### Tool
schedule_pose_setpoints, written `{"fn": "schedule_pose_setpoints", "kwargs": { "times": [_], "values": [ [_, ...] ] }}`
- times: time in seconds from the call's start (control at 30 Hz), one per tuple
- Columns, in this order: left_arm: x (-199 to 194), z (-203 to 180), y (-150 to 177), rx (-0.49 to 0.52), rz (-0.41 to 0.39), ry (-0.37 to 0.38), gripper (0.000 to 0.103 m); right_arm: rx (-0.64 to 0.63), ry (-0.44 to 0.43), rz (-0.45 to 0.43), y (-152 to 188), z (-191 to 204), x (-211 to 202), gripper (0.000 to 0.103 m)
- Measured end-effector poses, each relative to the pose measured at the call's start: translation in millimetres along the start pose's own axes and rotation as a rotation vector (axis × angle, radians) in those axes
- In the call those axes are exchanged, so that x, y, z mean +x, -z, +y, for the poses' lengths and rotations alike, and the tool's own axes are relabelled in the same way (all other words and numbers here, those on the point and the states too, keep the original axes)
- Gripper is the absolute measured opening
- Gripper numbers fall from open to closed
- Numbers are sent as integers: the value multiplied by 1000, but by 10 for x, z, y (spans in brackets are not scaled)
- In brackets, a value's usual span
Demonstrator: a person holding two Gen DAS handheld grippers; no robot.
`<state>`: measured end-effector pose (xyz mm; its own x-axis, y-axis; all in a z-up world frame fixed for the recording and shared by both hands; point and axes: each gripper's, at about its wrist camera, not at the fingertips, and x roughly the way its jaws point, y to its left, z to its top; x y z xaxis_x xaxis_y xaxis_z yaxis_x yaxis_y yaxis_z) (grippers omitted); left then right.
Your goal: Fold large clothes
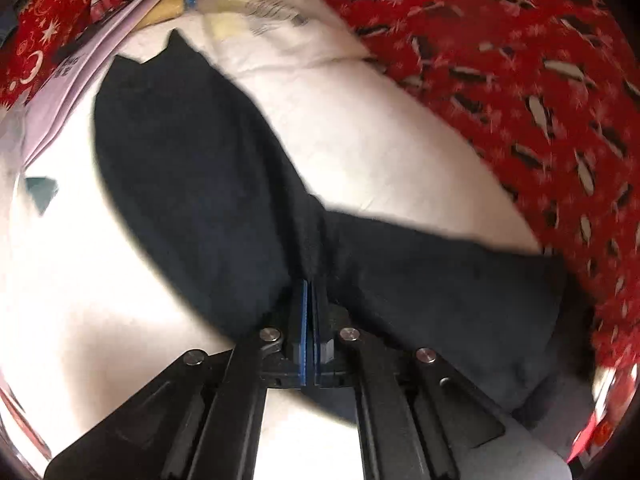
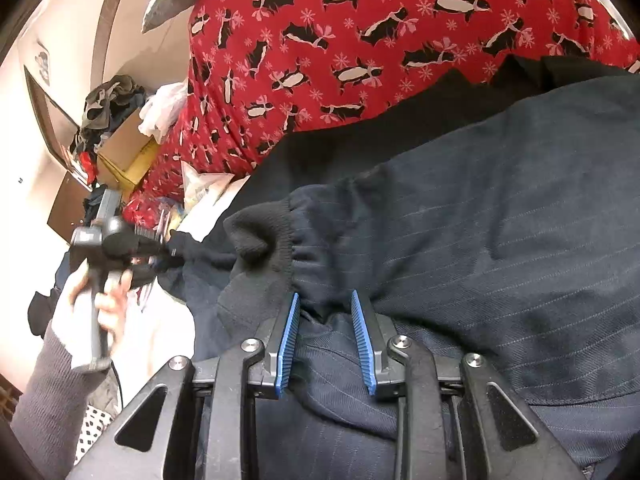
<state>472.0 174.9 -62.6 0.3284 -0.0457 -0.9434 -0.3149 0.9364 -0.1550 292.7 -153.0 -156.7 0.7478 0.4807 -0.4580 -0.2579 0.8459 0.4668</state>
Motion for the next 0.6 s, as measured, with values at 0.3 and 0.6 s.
{"fn": "schedule_pose_setpoints", "kwargs": {
  "times": [0.3, 0.6],
  "values": [
    [-655, 942, 109, -172, -131, 95, 0, 1, -5, -8, 10, 0, -6, 27],
    [-336, 530, -675, -155, -102, 99, 35, 11, -22, -14, 16, -30, -20, 27]
  ]
}}
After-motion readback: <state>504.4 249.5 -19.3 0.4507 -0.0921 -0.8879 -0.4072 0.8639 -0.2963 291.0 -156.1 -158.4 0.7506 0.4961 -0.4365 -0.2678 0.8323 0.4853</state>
